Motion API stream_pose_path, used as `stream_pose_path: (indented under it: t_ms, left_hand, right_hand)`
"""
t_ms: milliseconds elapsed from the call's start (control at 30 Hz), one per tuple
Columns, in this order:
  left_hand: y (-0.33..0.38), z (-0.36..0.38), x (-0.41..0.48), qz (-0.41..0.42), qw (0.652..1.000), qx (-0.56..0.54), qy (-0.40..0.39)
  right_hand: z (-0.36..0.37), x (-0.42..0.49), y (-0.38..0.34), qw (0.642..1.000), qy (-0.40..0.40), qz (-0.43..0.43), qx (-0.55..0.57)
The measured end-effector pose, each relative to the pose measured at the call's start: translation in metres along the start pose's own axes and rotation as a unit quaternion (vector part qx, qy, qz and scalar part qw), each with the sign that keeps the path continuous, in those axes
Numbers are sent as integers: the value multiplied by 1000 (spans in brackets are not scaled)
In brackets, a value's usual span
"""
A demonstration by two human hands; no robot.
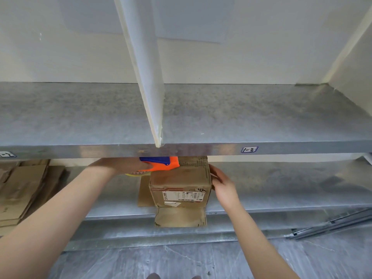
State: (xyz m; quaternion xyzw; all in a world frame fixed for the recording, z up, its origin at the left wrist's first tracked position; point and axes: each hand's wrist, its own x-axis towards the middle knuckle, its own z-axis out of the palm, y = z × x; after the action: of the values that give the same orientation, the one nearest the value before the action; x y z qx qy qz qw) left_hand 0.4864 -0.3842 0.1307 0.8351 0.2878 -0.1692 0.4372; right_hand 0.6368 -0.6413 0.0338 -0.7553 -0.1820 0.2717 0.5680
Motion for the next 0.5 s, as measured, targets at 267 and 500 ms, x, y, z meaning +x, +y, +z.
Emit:
stream_pose_path:
  t_ms: [267,500]
  left_hand:
    - [6,5,-4,24,998,-16,53]
    - [3,7,-6,10,994,58,93]
  right_hand:
    - [-5,9,-17,974,-85,-38,-209]
    - [-4,22,-18,972,-95,-15,-215]
